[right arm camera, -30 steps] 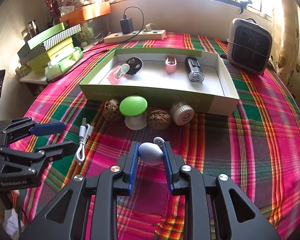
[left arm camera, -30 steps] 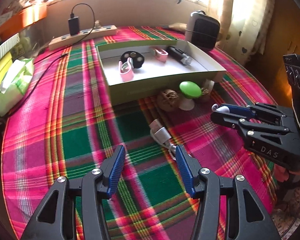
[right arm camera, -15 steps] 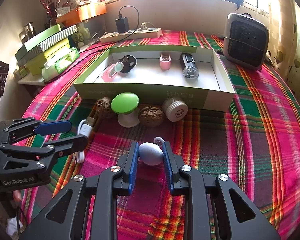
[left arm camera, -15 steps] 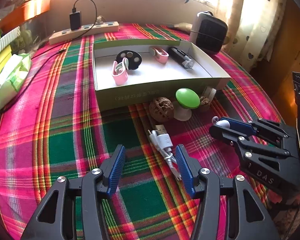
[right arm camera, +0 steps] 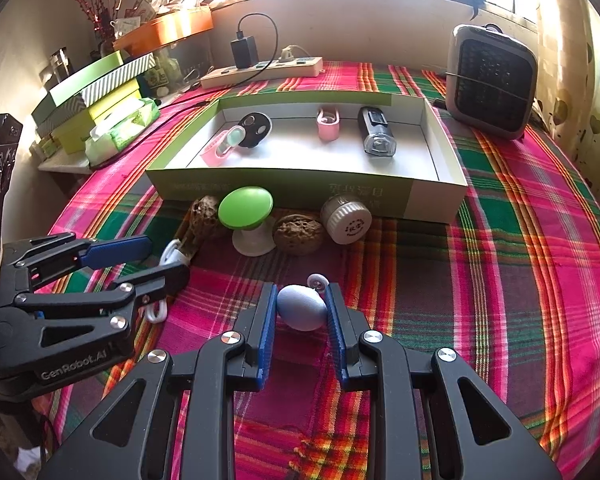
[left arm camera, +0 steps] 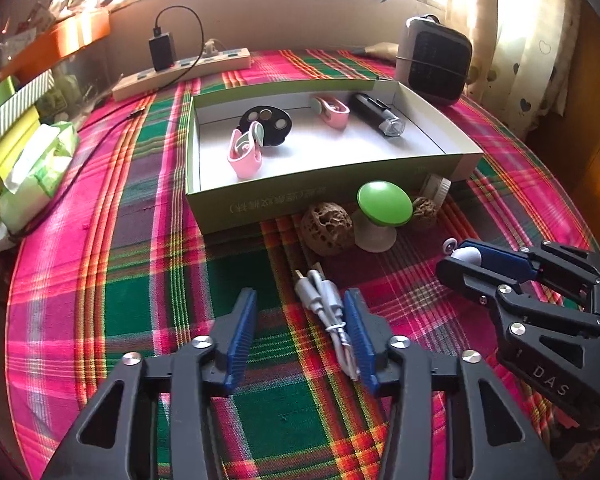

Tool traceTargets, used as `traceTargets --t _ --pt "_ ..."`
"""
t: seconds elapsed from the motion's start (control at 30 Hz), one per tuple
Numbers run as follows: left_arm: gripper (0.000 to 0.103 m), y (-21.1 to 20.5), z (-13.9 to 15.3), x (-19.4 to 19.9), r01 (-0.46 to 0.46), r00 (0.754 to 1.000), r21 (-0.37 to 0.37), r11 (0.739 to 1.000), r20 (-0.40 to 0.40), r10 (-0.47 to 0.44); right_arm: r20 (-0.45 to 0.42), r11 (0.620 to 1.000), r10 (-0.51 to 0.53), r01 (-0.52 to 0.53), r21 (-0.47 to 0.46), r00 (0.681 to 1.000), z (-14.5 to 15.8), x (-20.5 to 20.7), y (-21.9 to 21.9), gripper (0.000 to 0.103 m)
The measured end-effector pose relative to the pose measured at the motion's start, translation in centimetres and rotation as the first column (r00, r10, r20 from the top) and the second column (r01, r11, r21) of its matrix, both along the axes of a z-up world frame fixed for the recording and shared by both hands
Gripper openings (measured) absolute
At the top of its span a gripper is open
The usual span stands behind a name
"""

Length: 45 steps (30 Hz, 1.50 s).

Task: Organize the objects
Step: 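Move the left tool to the white USB cable while the right tool approaches the white egg-shaped object, then close the left gripper on the white USB cable while the right gripper grasps the white egg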

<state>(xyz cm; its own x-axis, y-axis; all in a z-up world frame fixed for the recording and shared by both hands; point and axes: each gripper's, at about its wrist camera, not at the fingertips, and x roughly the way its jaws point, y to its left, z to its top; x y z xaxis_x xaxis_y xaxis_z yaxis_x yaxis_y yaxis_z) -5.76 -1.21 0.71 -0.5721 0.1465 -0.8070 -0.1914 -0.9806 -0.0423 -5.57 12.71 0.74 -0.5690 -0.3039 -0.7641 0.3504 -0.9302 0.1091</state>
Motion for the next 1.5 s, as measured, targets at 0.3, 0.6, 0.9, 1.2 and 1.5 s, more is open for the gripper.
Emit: traceTargets --t 0.3,0.6,0.9,1.2,1.5 --pt "0.023 -0.19 0.01 -0.01 -0.013 1.000 -0.010 1.000 -0.008 0.012 0.000 1.000 0.004 -0.004 -0.007 1.000 -0.02 0.01 0.03 0.026" --pt "0.019 -0.42 0.00 0.00 -0.016 1.000 -0.003 1.000 -0.015 0.016 0.000 1.000 0.004 -0.004 -0.006 1.000 -0.04 0.00 0.06 0.026" --pt "0.017 -0.59 -0.02 0.05 -0.022 1.000 0.009 1.000 -0.017 0.022 0.000 1.000 0.005 -0.005 -0.006 1.000 -0.05 0.00 0.05 0.026" --pt "0.017 -0.69 0.09 0.06 -0.022 1.000 0.015 1.000 -0.017 0.023 -0.001 1.000 0.005 -0.005 -0.006 1.000 -0.02 0.00 0.01 0.026" --pt "0.017 -0.75 0.19 0.22 -0.023 1.000 0.017 1.000 -0.019 0.023 -0.005 1.000 0.009 -0.009 -0.004 1.000 0.07 0.22 -0.18 0.025"
